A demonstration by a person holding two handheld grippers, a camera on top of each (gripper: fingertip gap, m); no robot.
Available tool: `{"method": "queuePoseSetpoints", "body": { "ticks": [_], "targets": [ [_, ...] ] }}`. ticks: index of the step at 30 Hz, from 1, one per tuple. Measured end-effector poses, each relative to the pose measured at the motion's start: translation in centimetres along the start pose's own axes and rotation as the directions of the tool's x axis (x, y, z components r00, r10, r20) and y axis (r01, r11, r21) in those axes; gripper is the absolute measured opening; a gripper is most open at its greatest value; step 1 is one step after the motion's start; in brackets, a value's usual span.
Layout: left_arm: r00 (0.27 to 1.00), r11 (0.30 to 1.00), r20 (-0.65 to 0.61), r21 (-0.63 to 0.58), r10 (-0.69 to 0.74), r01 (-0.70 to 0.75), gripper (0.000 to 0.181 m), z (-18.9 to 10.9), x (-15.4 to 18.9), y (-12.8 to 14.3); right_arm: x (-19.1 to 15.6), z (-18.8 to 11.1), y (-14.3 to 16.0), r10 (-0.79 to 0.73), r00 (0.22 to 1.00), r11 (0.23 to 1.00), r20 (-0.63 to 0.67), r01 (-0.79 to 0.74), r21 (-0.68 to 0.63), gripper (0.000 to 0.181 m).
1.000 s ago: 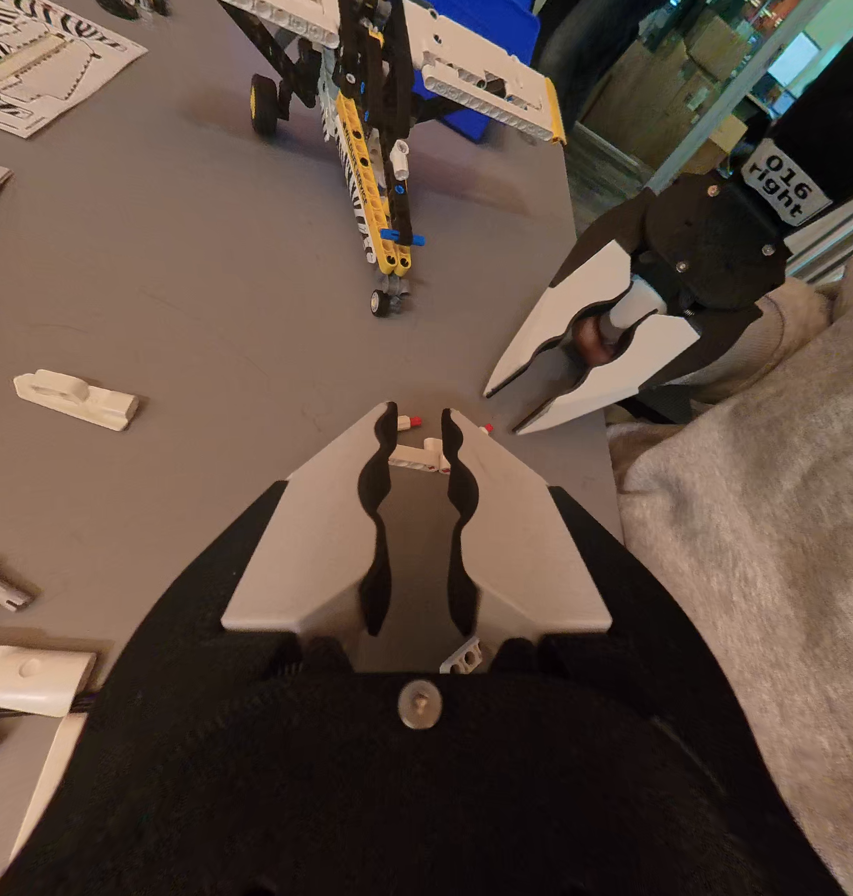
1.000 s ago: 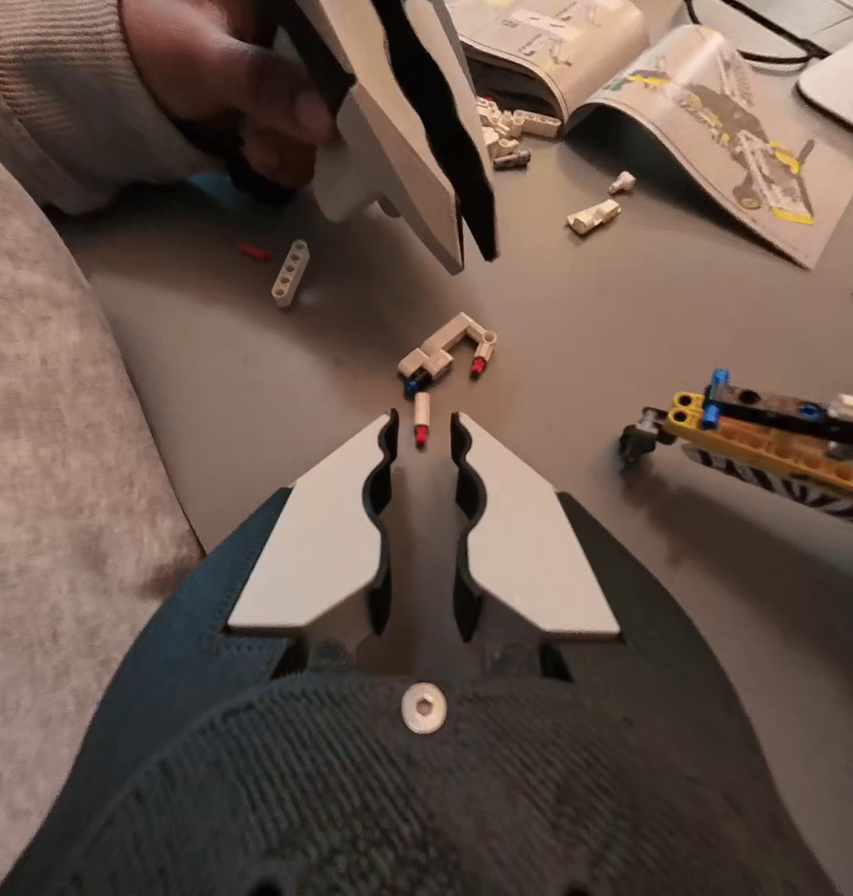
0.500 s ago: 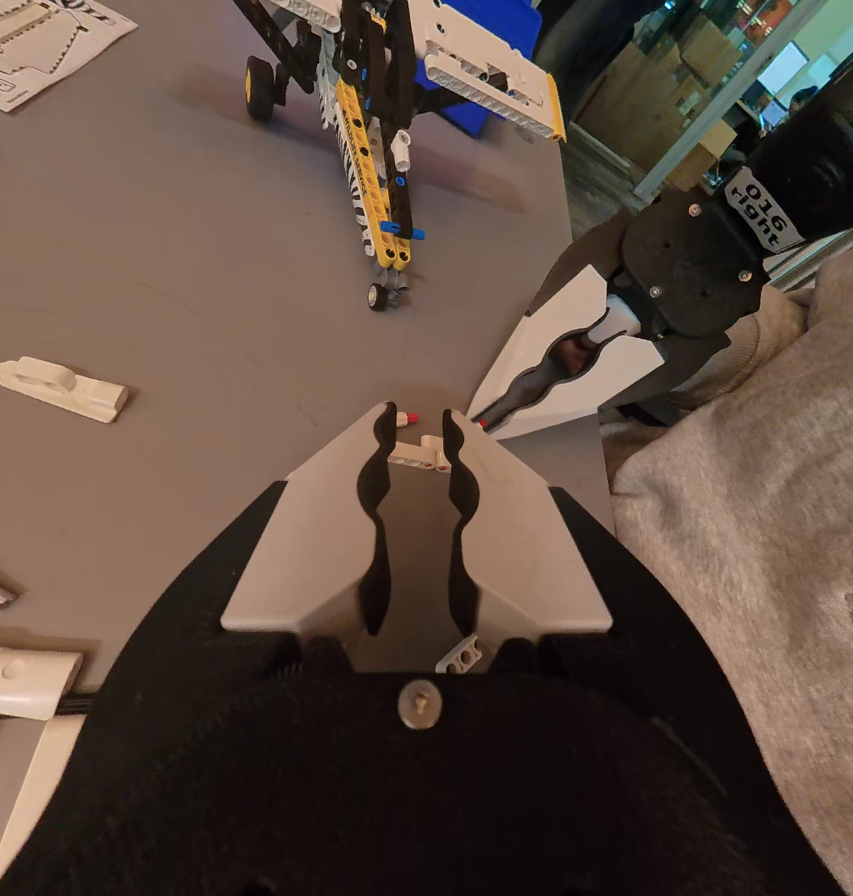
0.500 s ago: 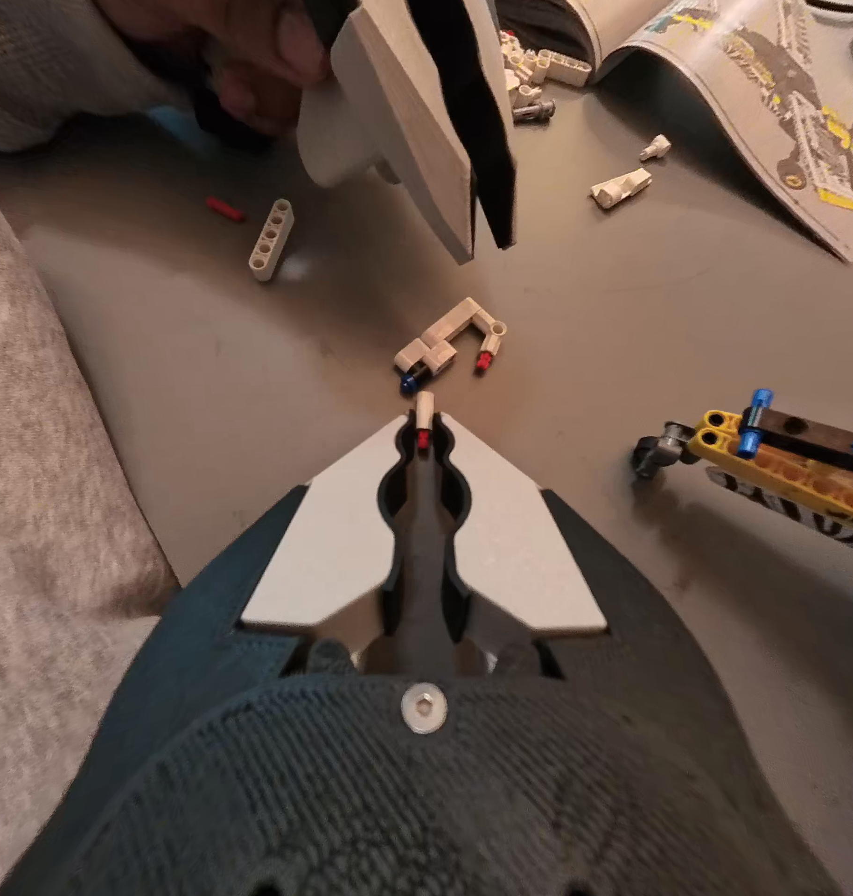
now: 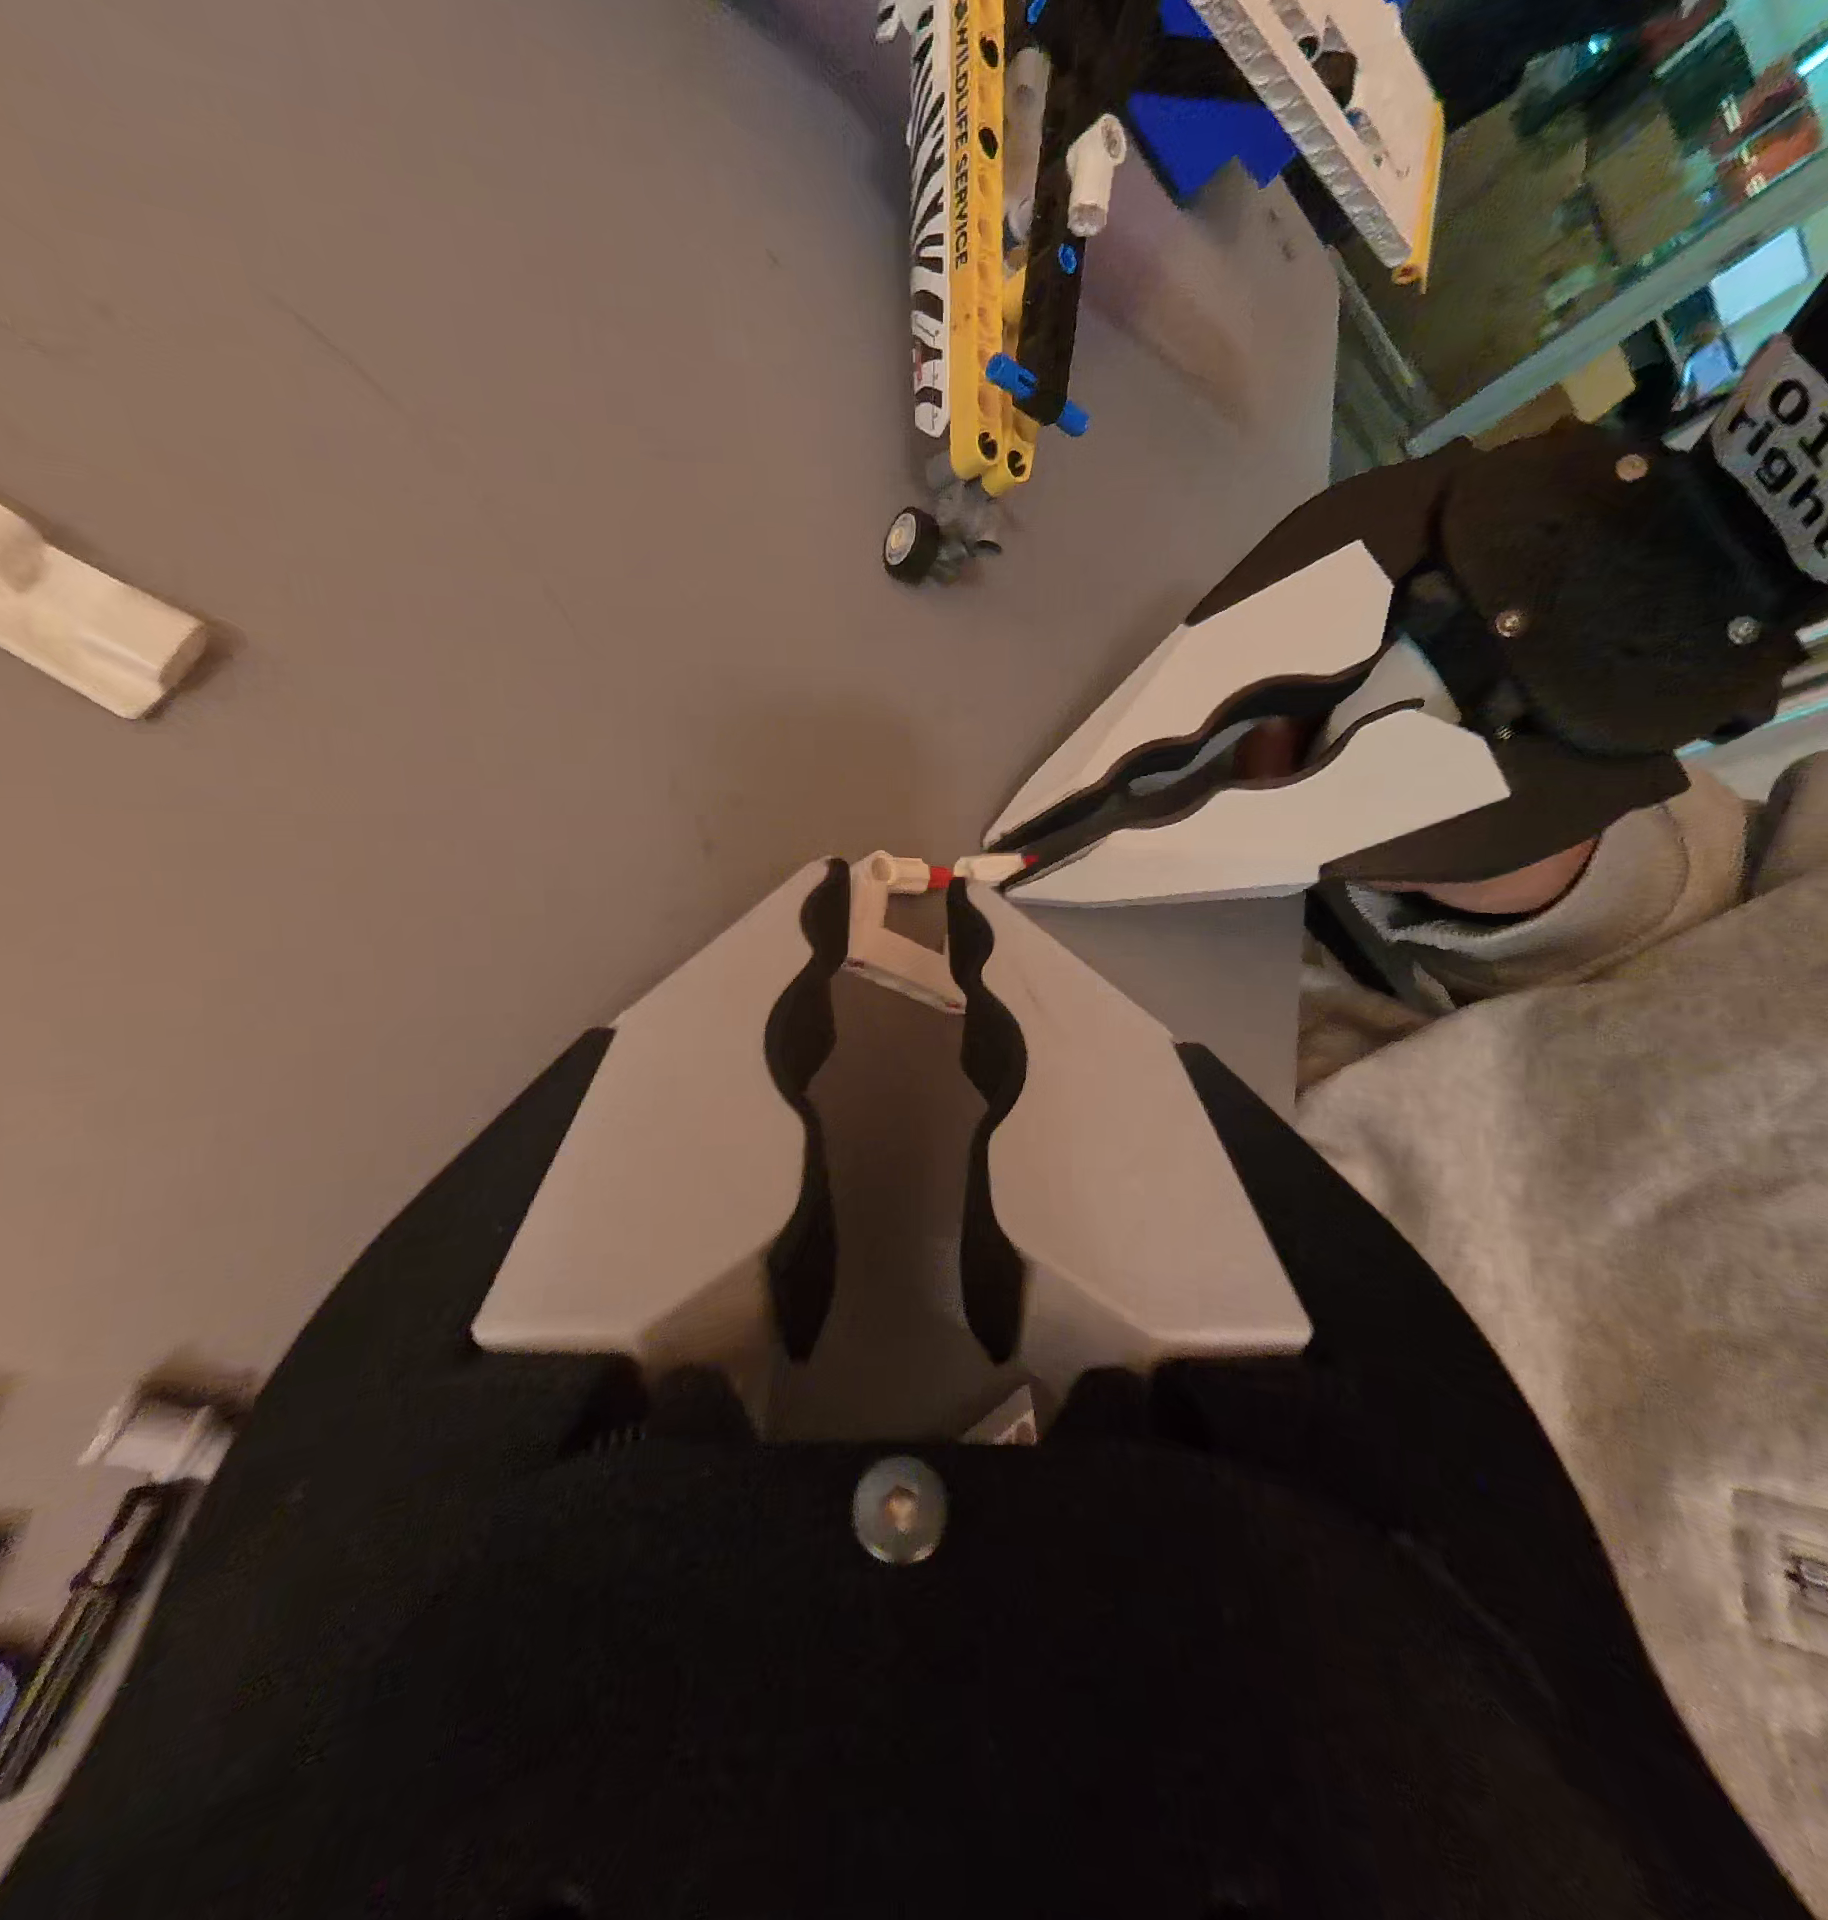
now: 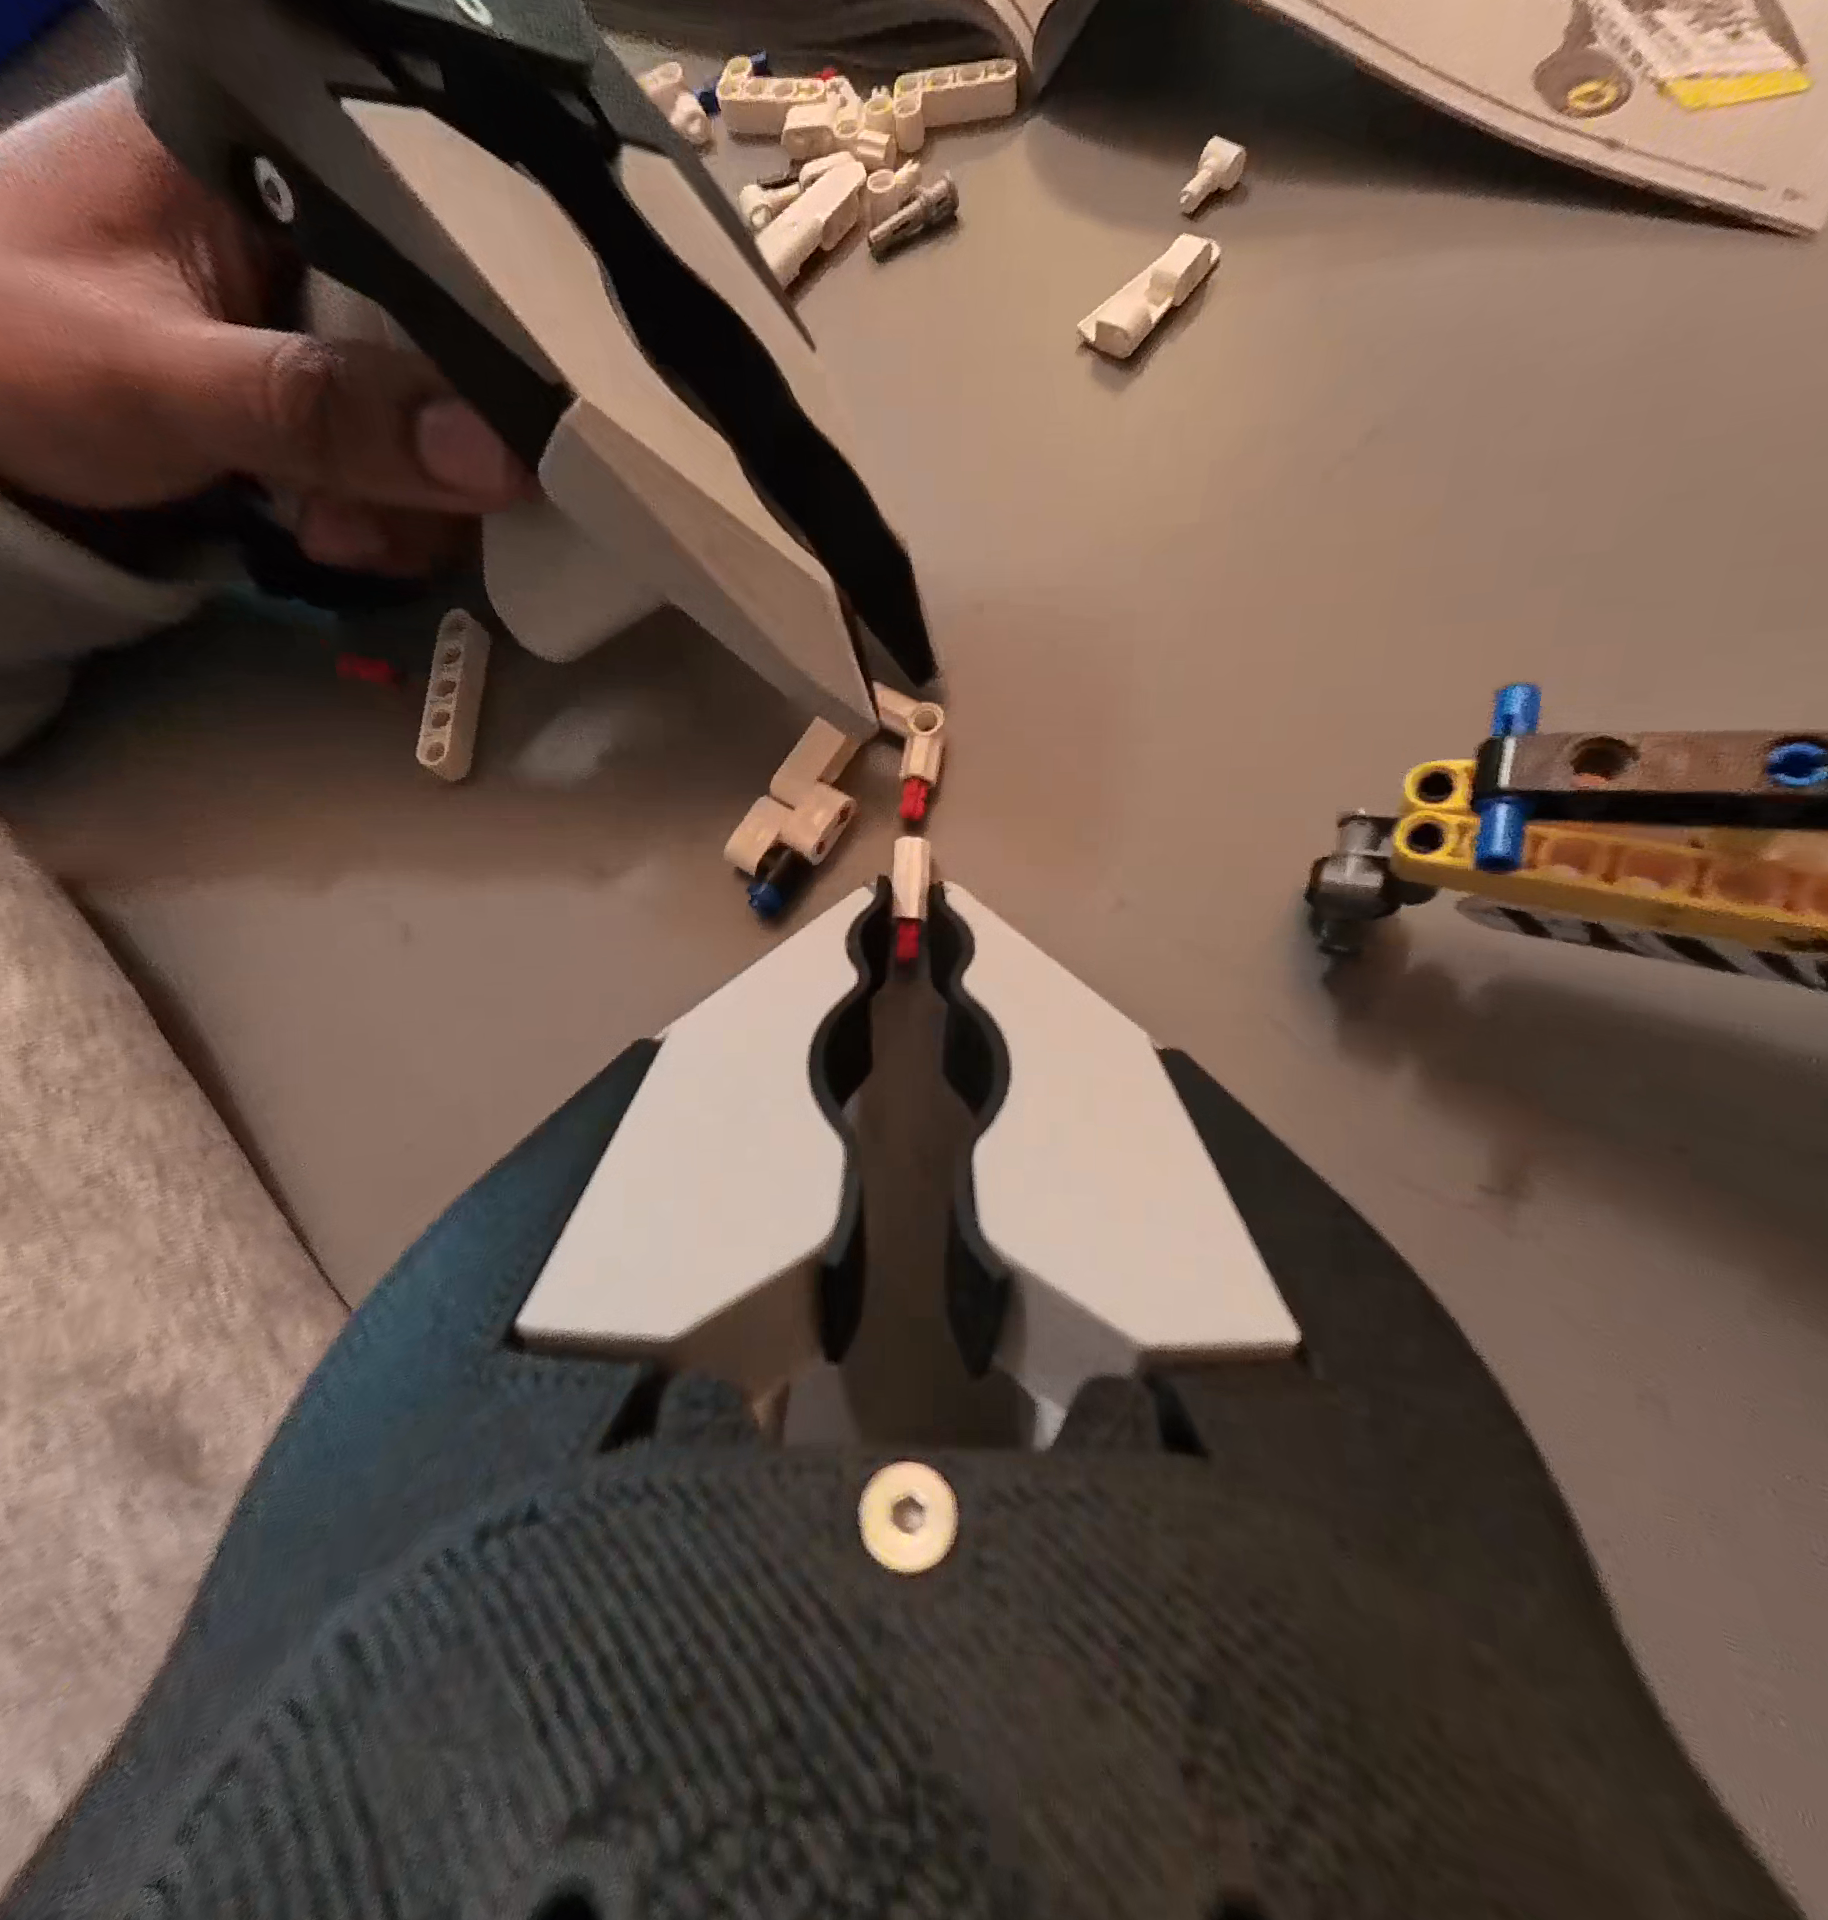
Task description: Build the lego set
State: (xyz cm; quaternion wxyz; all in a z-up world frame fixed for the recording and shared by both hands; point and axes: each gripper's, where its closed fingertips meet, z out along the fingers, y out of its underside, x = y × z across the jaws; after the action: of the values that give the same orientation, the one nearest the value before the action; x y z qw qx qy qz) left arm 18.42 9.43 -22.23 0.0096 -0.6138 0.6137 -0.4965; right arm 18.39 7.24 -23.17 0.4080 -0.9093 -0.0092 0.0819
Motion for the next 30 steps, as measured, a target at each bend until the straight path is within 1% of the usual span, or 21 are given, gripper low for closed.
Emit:
{"method": "queuePoseSetpoints", "body": {
  "ticks": [5,10,30],
  "targets": [
    [0.999,1.000,0.031,-0.024,0.013,-0.012,0.006,0.27,-0.21,0.31,-0.25,0.34,-0.25,-0.015,1.000,1.000,-0.004,0.015,0.000,0.005],
    [0.999,1.000,0.042,-0.018,0.001,0.000,0.003,0.21,-0.47,0.25,-0.17,0.43,-0.34,0.008,1.000,1.000,0.004,-0.008,0.000,0.005],
    [0.999,1.000,0.045,-0.016,0.002,-0.001,0.003,0.22,-0.51,0.25,0.00,0.45,-0.44,0.089,0.996,0.996,0.032,-0.089,0.002,0.005]
  ]
}}
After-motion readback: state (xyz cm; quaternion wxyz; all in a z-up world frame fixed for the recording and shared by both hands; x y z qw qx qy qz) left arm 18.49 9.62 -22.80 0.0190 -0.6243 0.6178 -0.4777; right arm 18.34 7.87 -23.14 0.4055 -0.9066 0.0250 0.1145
